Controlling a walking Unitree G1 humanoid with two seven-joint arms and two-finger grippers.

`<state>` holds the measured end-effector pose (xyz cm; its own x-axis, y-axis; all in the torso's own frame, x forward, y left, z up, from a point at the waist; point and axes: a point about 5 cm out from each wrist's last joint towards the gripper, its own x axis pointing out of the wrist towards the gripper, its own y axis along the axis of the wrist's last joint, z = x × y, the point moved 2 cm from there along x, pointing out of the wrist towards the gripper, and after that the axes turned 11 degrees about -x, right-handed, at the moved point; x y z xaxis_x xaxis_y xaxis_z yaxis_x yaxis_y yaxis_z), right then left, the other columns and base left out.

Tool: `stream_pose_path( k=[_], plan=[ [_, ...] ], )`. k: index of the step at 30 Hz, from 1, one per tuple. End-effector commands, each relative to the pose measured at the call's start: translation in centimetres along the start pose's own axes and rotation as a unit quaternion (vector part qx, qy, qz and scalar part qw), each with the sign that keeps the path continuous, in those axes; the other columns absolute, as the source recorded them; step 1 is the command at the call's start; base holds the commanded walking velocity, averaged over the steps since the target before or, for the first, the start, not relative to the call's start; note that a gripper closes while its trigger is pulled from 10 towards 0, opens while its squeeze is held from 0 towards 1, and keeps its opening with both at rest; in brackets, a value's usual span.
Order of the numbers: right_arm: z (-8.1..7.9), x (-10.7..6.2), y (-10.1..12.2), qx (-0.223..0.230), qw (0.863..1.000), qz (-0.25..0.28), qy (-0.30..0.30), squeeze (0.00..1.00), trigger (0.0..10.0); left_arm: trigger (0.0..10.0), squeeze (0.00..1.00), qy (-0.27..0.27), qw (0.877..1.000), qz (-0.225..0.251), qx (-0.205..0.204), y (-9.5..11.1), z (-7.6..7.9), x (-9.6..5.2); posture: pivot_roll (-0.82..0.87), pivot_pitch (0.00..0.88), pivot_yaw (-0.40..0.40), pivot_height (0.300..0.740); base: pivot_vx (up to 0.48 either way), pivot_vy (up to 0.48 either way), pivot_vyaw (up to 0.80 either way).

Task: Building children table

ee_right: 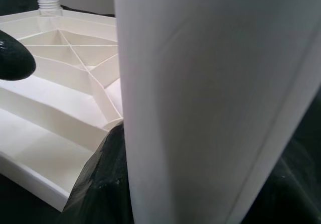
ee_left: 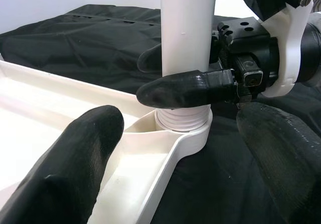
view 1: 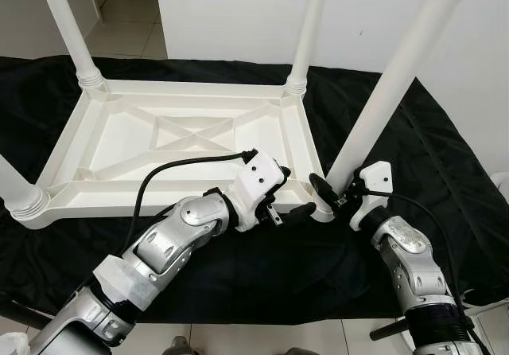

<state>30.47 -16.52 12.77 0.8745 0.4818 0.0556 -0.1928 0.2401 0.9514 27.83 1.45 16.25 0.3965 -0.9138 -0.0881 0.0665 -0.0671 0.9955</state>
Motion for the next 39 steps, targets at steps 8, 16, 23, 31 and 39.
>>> stream_pose_path(
  k=[8, 16, 23, 31, 39],
  plan=[
    [0.3, -0.6, -1.9, 0.026, 0.990, -0.073, -0.116, 0.00, 10.0, 10.0, 0.00, -0.071, 0.997, -0.019, 0.005, -0.4, 1.0, 0.0, 0.02, 0.000, -0.052, 0.740, 0.000, 0.000, 0.00],
    [0.3, -0.4, -1.9, 0.058, 0.970, -0.104, -0.213, 0.00, 10.0, 10.0, 0.00, -0.070, 0.997, -0.017, 0.005, -0.5, 1.0, 0.0, 0.02, 0.000, -0.060, 0.740, 0.000, 0.000, 0.00],
    [-1.2, -0.4, -1.2, 0.088, 0.935, -0.118, -0.323, 0.00, 10.0, 10.0, 0.00, -0.059, 0.998, -0.012, 0.021, -1.0, 0.9, 0.1, 0.02, 0.000, -0.064, 0.740, 0.000, 0.000, 0.00],
    [-3.0, 0.3, 0.3, 0.114, 0.929, -0.092, -0.340, 0.00, 10.0, 10.0, 0.00, -0.059, 0.998, 0.003, 0.017, -1.0, 0.9, 0.1, 0.01, 0.000, -0.057, 0.740, 0.000, 0.000, 0.00],
    [-1.7, -0.5, 1.1, 0.108, 0.937, -0.060, -0.327, 1.00, 10.0, 10.0, 0.00, -0.074, 0.997, 0.009, 0.019, -0.7, 0.9, 0.0, 0.01, 0.000, -0.054, 0.740, 0.000, 0.000, 0.00]
  ],
)
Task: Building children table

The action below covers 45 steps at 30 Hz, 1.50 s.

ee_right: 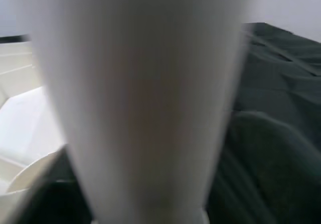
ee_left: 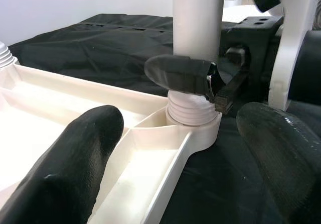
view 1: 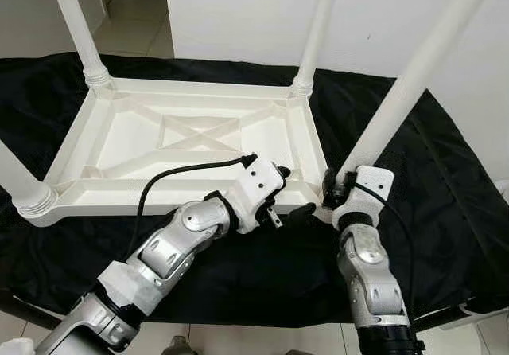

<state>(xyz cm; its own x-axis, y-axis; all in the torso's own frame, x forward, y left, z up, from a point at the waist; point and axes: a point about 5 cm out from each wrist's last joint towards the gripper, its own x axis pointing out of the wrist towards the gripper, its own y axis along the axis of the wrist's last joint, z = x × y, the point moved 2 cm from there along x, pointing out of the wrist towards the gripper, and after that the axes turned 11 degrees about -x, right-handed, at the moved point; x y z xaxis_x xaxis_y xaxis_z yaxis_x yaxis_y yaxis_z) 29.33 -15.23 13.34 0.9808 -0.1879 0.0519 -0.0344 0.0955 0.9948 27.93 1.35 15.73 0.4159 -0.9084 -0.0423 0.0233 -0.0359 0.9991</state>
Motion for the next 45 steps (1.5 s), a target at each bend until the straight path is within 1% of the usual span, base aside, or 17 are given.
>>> stream_pose_path(
  k=[1, 2, 3, 4, 5, 10, 13, 18, 20, 27, 32, 35, 36, 37, 38, 44, 45],
  plan=[
    [-0.1, -0.3, 0.0, 0.024, 1.000, -0.001, 0.007, 1.00, 10.0, 10.0, 0.00, -0.084, 0.996, -0.013, 0.004, -0.1, 0.9, -0.2, 0.01, 0.000, -0.054, 0.740, 0.000, 0.000, 0.00],
    [0.1, -0.4, 0.0, 0.019, 1.000, 0.004, 0.018, 1.00, 10.0, 10.0, 0.00, -0.088, 0.996, -0.011, 0.007, -0.1, 1.0, -0.3, 0.02, 0.000, -0.055, 0.740, 0.000, 0.000, 0.00],
    [0.2, -0.5, 0.0, 0.014, 0.999, 0.006, 0.029, 0.20, 10.0, 10.0, 0.00, -0.092, 0.996, -0.011, 0.007, -0.2, 1.0, -0.3, 0.02, 0.000, -0.055, 0.740, 0.000, 0.000, 0.00],
    [0.2, -0.5, 0.0, 0.014, 0.999, 0.006, 0.029, 0.20, 10.0, 10.0, 0.00, -0.092, 0.996, -0.011, 0.007, -0.2, 1.0, -0.3, 0.02, 0.000, -0.055, 0.740, 0.000, 0.000, 0.00],
    [0.5, -0.6, -0.2, 0.007, 0.999, 0.010, 0.053, 0.00, 10.0, 10.0, 0.00, -0.098, 0.995, -0.013, 0.004, -0.4, 1.1, -0.5, 0.01, 0.000, -0.052, 0.740, 0.000, 0.000, 0.00],
    [1.7, -1.2, -0.8, -0.038, 0.987, 0.027, 0.154, 0.00, 10.0, 10.0, 0.00, -0.120, 0.992, -0.022, -0.015, -0.8, 1.5, -0.8, 0.02, 0.000, -0.056, 0.740, 0.000, 0.000, 0.00],
    [1.7, -1.2, -0.8, -0.038, 0.987, 0.027, 0.154, 0.00, 10.0, 10.0, 0.00, -0.120, 0.992, -0.022, -0.015, -0.8, 1.5, -0.8, 0.02, 0.000, -0.056, 0.740, 0.000, 0.000, 0.00],
    [2.2, -0.7, -1.0, -0.059, 0.968, 0.040, 0.241, 0.00, 10.0, 10.0, 0.00, -0.125, 0.991, -0.034, -0.021, -1.8, 1.7, -1.0, 0.01, 0.000, -0.048, 0.740, 0.000, 0.000, 0.00],
    [2.2, -0.7, -1.0, -0.059, 0.968, 0.040, 0.241, 0.00, 10.0, 10.0, 0.00, -0.125, 0.991, -0.034, -0.021, -1.8, 1.7, -1.0, 0.01, 0.000, -0.048, 0.740, 0.000, 0.000, 0.00],
    [1.7, 0.3, -1.2, -0.069, 0.952, 0.043, 0.295, 0.00, 10.0, 10.0, 0.00, -0.126, 0.991, -0.040, -0.018, -2.2, 1.8, -1.1, 0.02, 0.000, -0.043, 0.740, 0.000, 0.000, 0.00],
    [1.0, 1.5, -1.8, -0.086, 0.935, 0.035, 0.342, 0.00, 10.0, 10.0, 0.00, -0.123, 0.992, -0.036, -0.016, -1.7, 1.7, -1.1, 0.04, 0.000, -0.039, 0.740, 0.000, 0.000, 0.00],
    [1.0, 1.7, -1.9, -0.086, 0.934, 0.033, 0.346, 0.00, 10.0, 10.0, 0.00, -0.121, 0.992, -0.035, -0.016, -1.7, 1.6, -1.1, 0.04, 0.000, -0.042, 0.740, 0.000, 0.000, 0.00],
    [1.1, 1.7, -2.1, -0.086, 0.932, 0.029, 0.350, 0.00, 2.7, 10.0, 0.00, -0.119, 0.992, -0.034, -0.016, -1.6, 1.6, -1.1, 0.04, 0.000, -0.042, 0.740, 0.000, 0.000, 0.00],
    [1.1, 1.7, -2.1, -0.086, 0.932, 0.029, 0.350, 0.00, 2.7, 10.0, 0.00, -0.119, 0.992, -0.034, -0.016, -1.6, 1.6, -1.1, 0.04, 0.000, -0.042, 0.740, 0.000, 0.000, 0.00],
    [1.1, 1.7, -2.3, -0.081, 0.931, 0.026, 0.354, 0.00, 0.0, 10.0, 0.00, -0.119, 0.992, -0.033, -0.016, -1.5, 1.6, -1.2, 0.05, 0.000, -0.046, 0.740, 0.000, 0.000, 0.00],
    [1.1, 1.4, -2.5, -0.074, 0.930, 0.024, 0.359, 0.00, 0.0, 10.0, 0.00, -0.118, 0.992, -0.031, -0.015, -1.5, 1.7, -1.2, 0.05, 0.000, -0.048, 0.740, 0.000, 0.000, 0.00],
    [1.1, 1.2, -2.6, -0.068, 0.933, 0.020, 0.352, 0.00, 10.0, 10.0, 0.00, -0.117, 0.993, -0.030, -0.016, -1.4, 1.6, -1.3, 0.05, 0.000, -0.047, 0.740, 0.000, 0.000, 0.00]
  ],
)
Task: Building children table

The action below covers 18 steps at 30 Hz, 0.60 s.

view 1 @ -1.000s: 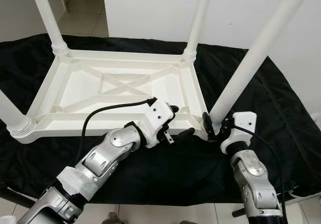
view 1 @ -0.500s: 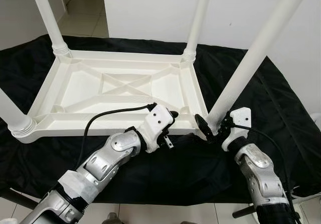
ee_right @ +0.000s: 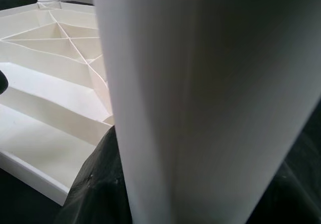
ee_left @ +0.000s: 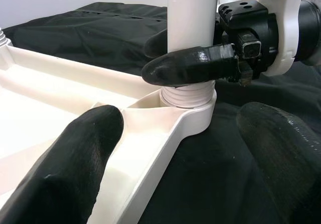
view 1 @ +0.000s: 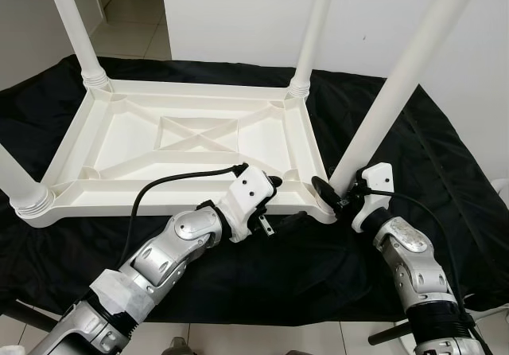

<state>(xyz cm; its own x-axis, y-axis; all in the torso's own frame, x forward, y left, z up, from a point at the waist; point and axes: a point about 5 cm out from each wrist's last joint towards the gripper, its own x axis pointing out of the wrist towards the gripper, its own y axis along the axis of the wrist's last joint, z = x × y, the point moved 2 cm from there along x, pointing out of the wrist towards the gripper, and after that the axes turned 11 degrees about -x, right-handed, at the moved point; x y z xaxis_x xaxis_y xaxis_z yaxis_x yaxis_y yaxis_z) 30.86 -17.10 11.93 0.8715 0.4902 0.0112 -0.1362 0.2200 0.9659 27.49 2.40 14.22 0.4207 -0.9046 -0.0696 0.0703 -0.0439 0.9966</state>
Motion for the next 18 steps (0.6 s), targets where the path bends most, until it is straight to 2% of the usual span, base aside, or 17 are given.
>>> stream_pose_path(
  k=[1, 7, 9, 11, 12, 13, 14, 15, 17, 18],
  plan=[
    [-0.84, -0.35, -0.91, 0.015, 1.000, -0.019, 0.003, 0.00, 10.0, 10.0, 0.00, -0.119, 0.993, -0.018, 0.005, 0.15, 1.65, -0.21, 0.05, 0.000, -0.047, 0.740, 0.000, 0.000, 0.00],
    [-0.85, -0.37, -1.08, 0.015, 0.999, -0.035, -0.034, 0.00, 10.0, 10.0, 0.00, -0.117, 0.993, -0.018, 0.007, 0.24, 1.55, -0.28, 0.06, 0.000, -0.049, 0.740, 0.000, 0.000, 0.00],
    [-0.71, -0.35, -1.14, 0.021, 0.995, -0.049, -0.082, 0.00, 10.0, 10.0, 0.00, -0.116, 0.993, -0.018, 0.007, 0.34, 1.47, -0.28, 0.06, 0.000, -0.051, 0.740, 0.000, 0.000, 0.00],
    [-0.71, -0.35, -1.14, 0.021, 0.995, -0.049, -0.082, 0.00, 10.0, 10.0, 0.00, -0.116, 0.993, -0.018, 0.007, 0.34, 1.47, -0.28, 0.06, 0.000, -0.051, 0.740, 0.000, 0.000, 0.00],
    [-0.81, -0.38, -0.99, 0.028, 0.991, -0.051, -0.117, 0.00, 10.0, 10.0, 0.00, -0.115, 0.993, -0.017, 0.008, 0.40, 1.41, -0.27, 0.07, 0.000, -0.057, 0.740, 0.000, 0.000, 0.00],
    [-0.81, -0.38, -0.99, 0.028, 0.991, -0.051, -0.117, 0.00, 10.0, 10.0, 0.00, -0.115, 0.993, -0.017, 0.008, 0.40, 1.41, -0.27, 0.07, 0.000, -0.057, 0.740, 0.000, 0.000, 0.00],
    [-0.85, -0.46, -0.91, 0.037, 0.987, -0.055, -0.149, 0.00, 10.0, 10.0, 0.00, -0.114, 0.993, -0.016, 0.008, 0.45, 1.37, -0.28, 0.07, 0.000, -0.058, 0.740, 0.000, 0.000, 0.00],
    [-0.85, -0.46, -0.91, 0.037, 0.987, -0.055, -0.149, 0.00, 10.0, 10.0, 0.00, -0.114, 0.993, -0.016, 0.008, 0.45, 1.37, -0.28, 0.07, 0.000, -0.058, 0.740, 0.000, 0.000, 0.00],
    [-1.18, -0.76, -0.90, 0.059, 0.965, -0.075, -0.243, 0.00, 10.0, 10.0, 0.00, -0.111, 0.994, -0.014, 0.006, 0.56, 1.29, -0.30, 0.07, 0.000, -0.055, 0.740, 0.000, 0.000, 0.00],
    [-1.18, -0.76, -0.90, 0.059, 0.965, -0.075, -0.243, 0.00, 10.0, 10.0, 0.00, -0.111, 0.994, -0.014, 0.006, 0.56, 1.29, -0.30, 0.07, 0.000, -0.055, 0.740, 0.000, 0.000, 0.00]
  ],
)
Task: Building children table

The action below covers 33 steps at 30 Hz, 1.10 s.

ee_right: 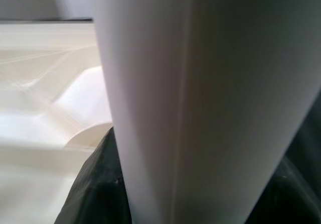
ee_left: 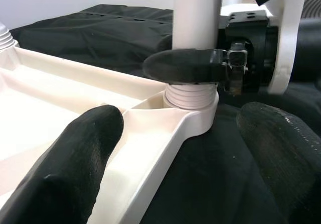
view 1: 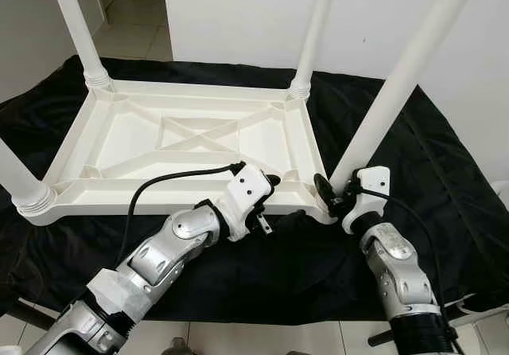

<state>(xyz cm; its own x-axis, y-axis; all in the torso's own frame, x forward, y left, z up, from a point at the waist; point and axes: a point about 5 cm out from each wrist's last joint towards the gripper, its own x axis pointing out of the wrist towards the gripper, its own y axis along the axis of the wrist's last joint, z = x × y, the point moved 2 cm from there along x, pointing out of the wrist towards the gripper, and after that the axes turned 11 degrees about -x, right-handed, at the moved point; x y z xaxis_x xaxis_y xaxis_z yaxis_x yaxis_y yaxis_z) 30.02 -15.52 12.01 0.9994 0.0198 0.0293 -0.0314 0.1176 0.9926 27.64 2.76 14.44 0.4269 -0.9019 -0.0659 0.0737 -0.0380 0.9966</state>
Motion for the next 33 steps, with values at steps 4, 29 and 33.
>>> stream_pose_path(
  k=[4, 29, 33],
  plan=[
    [0.5, -0.8, -1.3, -0.008, 0.994, -0.051, -0.092, 0.00, 10.0, 10.0, 0.00, -0.114, 0.993, -0.016, 0.008, 0.4, 1.5, -0.1, 0.07, 0.000, -0.055, 0.740, 0.000, 0.000, 0.00],
    [1.1, -1.4, 0.5, -0.011, 1.000, -0.003, -0.018, 0.00, 10.0, 10.0, 0.00, -0.120, 0.993, -0.011, 0.005, 0.6, 1.7, 0.2, 0.04, 0.004, -0.043, 0.740, 0.000, 0.000, 0.00],
    [1.7, -1.3, 0.9, -0.028, 0.999, 0.014, 0.033, 0.00, 10.0, 10.0, 0.00, -0.123, 0.992, -0.010, 0.004, 0.6, 1.9, 0.2, 0.04, 0.003, -0.043, 0.740, 0.000, 0.000, 0.00]
  ],
)
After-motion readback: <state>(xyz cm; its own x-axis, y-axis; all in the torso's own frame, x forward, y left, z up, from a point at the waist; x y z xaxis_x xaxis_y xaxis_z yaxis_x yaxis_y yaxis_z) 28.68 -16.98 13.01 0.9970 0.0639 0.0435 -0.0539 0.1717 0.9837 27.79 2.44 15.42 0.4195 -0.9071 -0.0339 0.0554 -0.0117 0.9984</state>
